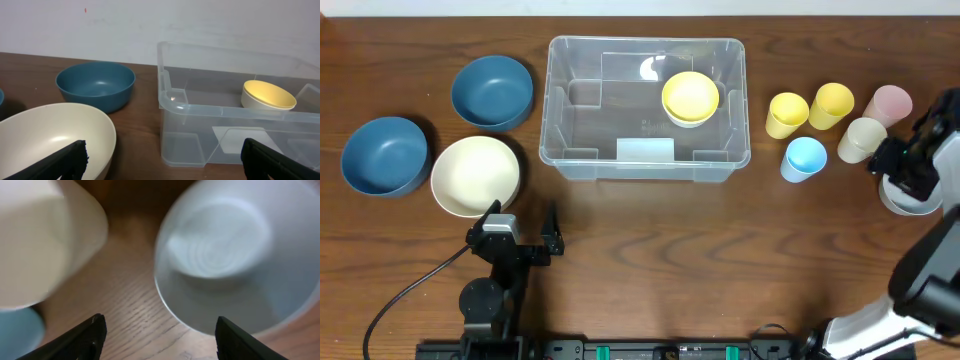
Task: Pack container
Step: 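Move the right gripper to the light-grey bowl and grasp its rim, then carry the light-grey bowl into the container and stack it on the yellow bowl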
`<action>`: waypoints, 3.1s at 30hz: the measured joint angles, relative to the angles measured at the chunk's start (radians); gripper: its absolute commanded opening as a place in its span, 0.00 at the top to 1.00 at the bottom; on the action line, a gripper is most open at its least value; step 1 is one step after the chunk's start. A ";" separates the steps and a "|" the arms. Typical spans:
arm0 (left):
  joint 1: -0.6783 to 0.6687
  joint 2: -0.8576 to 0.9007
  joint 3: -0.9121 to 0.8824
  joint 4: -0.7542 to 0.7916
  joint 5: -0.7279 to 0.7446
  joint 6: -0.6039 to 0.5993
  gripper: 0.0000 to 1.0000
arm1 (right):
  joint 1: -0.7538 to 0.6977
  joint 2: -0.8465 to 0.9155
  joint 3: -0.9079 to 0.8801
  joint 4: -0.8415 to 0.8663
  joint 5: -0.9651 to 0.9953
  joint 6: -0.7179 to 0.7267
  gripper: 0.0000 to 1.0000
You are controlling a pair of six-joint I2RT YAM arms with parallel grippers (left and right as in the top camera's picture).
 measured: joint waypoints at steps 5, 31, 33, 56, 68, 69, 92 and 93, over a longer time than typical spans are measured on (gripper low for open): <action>0.000 0.000 0.000 0.000 0.000 0.000 0.02 | 0.000 0.097 -0.002 -0.003 -0.003 -0.003 0.34; 0.000 0.000 0.000 0.000 0.000 0.000 0.02 | 0.080 0.109 -0.002 -0.117 -0.024 0.045 0.99; 0.000 0.000 0.000 0.000 0.000 0.000 0.02 | 0.096 0.108 -0.002 -0.128 -0.023 0.051 0.99; 0.000 0.000 0.000 0.000 0.000 0.000 0.02 | 0.359 -0.507 0.164 -0.327 -0.179 0.056 0.99; 0.000 0.000 0.000 0.000 0.000 0.000 0.02 | 0.980 -0.306 0.502 -0.324 0.088 0.044 0.99; 0.000 0.000 0.000 0.000 0.000 0.000 0.02 | 1.011 -0.270 0.536 -0.319 0.114 0.034 0.99; 0.000 0.000 0.000 0.000 0.000 0.000 0.02 | 1.041 0.298 0.686 -0.032 0.260 -0.185 0.99; 0.000 0.000 0.000 0.000 0.000 0.000 0.02 | 1.041 0.305 0.686 -0.026 0.257 -0.186 0.99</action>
